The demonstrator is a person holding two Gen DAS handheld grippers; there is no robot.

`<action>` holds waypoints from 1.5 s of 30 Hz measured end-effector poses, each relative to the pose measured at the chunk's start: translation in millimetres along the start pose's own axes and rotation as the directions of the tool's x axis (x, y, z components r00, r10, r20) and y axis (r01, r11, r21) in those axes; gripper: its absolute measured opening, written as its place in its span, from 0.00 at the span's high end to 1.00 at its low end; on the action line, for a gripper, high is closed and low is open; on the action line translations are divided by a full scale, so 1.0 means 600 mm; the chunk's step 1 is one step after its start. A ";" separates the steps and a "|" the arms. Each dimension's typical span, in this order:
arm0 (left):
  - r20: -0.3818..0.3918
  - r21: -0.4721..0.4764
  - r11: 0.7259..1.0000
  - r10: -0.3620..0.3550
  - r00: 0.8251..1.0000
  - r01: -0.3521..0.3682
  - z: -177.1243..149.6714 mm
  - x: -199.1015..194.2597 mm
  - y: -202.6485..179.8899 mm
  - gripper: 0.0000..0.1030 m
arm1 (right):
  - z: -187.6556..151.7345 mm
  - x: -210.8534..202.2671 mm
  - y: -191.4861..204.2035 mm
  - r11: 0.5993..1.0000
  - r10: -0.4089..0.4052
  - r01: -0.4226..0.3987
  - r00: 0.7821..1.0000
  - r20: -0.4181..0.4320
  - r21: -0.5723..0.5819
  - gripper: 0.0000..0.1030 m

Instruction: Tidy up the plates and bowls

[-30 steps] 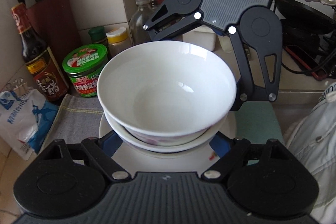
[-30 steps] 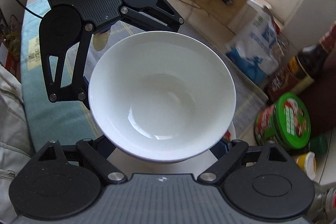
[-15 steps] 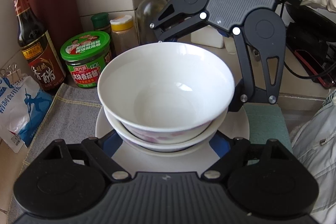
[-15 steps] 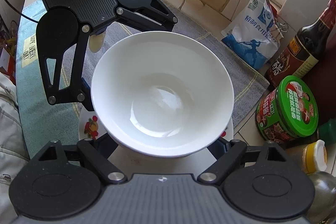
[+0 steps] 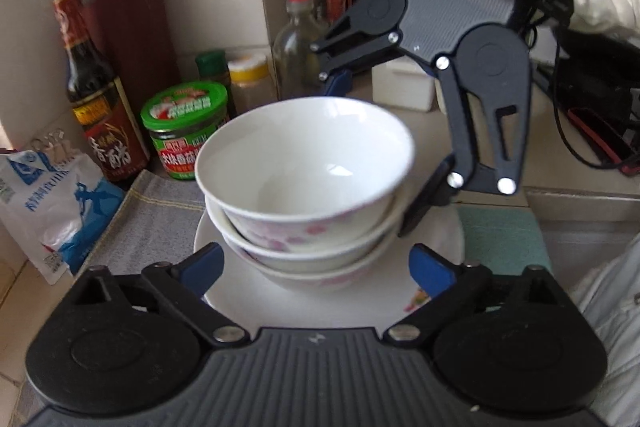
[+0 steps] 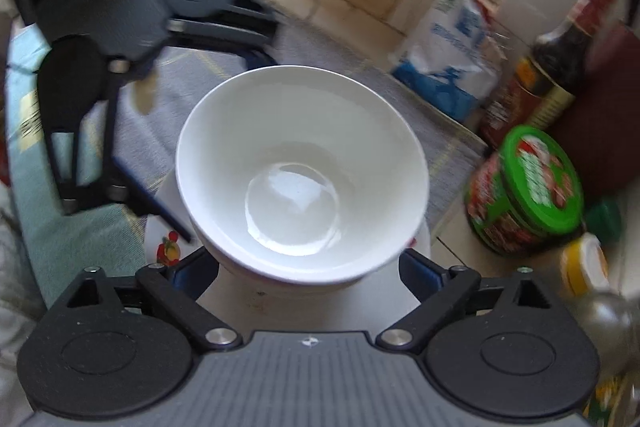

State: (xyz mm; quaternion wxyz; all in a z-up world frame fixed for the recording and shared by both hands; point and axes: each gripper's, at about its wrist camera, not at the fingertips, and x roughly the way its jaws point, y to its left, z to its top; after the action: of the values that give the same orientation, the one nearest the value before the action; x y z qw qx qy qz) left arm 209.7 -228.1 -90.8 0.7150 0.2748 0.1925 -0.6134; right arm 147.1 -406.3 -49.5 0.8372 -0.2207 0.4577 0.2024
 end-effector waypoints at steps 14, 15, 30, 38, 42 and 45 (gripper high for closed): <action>0.058 -0.388 0.853 0.401 0.914 -0.349 -0.020 -0.154 -0.047 0.01 | 0.002 -0.088 0.140 0.593 -0.461 0.506 0.851 -0.251 0.627 0.00; 0.029 -0.415 0.835 0.411 0.911 -0.363 -0.017 -0.158 -0.047 0.01 | 0.001 -0.096 0.149 0.526 -0.470 0.510 0.841 -0.267 0.681 0.00; -0.077 -0.444 0.788 0.442 0.894 -0.427 -0.012 -0.221 -0.081 0.01 | 0.016 -0.157 0.272 0.235 -0.580 0.486 0.765 -0.280 0.842 0.00; -0.082 -0.452 0.769 0.468 0.880 -0.452 -0.004 -0.233 -0.087 0.01 | 0.021 -0.164 0.279 0.229 -0.586 0.470 0.766 -0.265 0.852 0.00; -0.085 -0.458 0.763 0.473 0.877 -0.456 0.000 -0.235 -0.087 0.01 | 0.023 -0.167 0.278 0.232 -0.593 0.478 0.760 -0.266 0.847 0.00; -0.082 -0.462 0.763 0.471 0.878 -0.453 0.000 -0.236 -0.088 0.01 | 0.021 -0.169 0.278 0.231 -0.594 0.475 0.760 -0.263 0.849 0.00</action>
State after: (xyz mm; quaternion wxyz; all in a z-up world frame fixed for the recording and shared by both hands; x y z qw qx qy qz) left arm 133.4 -123.9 -12.1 0.8920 0.1211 0.2469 -0.3588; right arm 14.8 -276.0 12.6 0.8648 0.1159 0.3393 -0.3515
